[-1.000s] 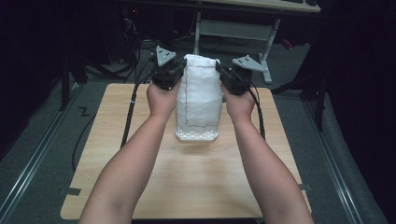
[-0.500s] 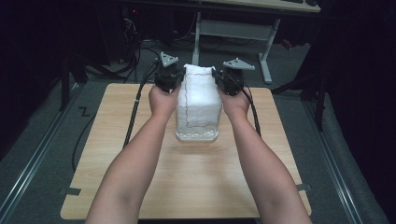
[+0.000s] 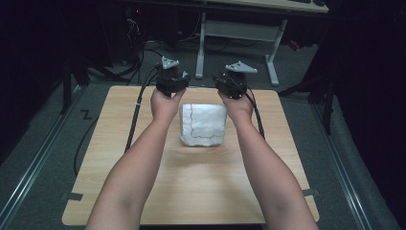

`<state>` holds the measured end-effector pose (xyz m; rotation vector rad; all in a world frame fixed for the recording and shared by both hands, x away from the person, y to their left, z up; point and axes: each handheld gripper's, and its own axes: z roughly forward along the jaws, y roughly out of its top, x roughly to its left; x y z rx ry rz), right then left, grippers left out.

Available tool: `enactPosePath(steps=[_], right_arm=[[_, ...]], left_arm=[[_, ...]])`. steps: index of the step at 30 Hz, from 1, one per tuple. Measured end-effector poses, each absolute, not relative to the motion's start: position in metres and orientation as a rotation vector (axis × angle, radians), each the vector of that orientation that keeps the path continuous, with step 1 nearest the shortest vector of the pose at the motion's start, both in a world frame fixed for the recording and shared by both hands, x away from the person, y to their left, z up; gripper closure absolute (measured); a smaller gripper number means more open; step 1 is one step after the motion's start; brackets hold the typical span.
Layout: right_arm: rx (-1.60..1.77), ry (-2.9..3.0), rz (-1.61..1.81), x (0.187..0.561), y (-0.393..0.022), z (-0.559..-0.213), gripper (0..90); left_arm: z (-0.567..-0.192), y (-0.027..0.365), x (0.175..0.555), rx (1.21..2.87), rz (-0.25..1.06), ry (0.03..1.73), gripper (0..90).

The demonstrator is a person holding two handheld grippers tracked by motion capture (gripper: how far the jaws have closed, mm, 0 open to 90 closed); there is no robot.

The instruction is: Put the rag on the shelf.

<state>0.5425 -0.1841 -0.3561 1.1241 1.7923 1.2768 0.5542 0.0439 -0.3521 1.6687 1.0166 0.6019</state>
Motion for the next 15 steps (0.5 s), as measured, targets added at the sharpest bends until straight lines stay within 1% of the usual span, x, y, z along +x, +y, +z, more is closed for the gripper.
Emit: enactPosePath(steps=[6, 7, 8, 10, 11, 14, 15], right_arm=[[1.124, 1.814, 1.283, 0.537, -0.183, -0.355, 64.2], [1.119, 1.812, 1.292, 0.535, -0.183, -0.354, 63.4], [1.119, 1.812, 1.292, 0.535, -0.183, -0.354, 63.4], [1.100, 1.801, 1.320, 0.522, -0.185, -0.354, 62.3], [1.100, 1.801, 1.320, 0.522, -0.185, -0.354, 62.3], [1.083, 1.795, 1.332, 0.505, -0.190, -0.354, 61.5], [1.083, 1.795, 1.332, 0.505, -0.190, -0.354, 61.5]], left_arm=[[-0.349, 0.050, 0.546, 1.646, 0.600, 1.006, 58.3], [-0.349, 0.055, 0.538, 1.633, 0.593, 1.001, 57.9], [-0.349, 0.055, 0.538, 1.633, 0.593, 1.001, 57.9], [-0.353, 0.066, 0.521, 1.613, 0.599, 0.988, 57.8], [-0.353, 0.066, 0.521, 1.613, 0.599, 0.988, 57.8], [-0.358, 0.081, 0.499, 1.625, 0.598, 0.974, 56.5], [-0.358, 0.081, 0.499, 1.625, 0.598, 0.974, 55.9]])
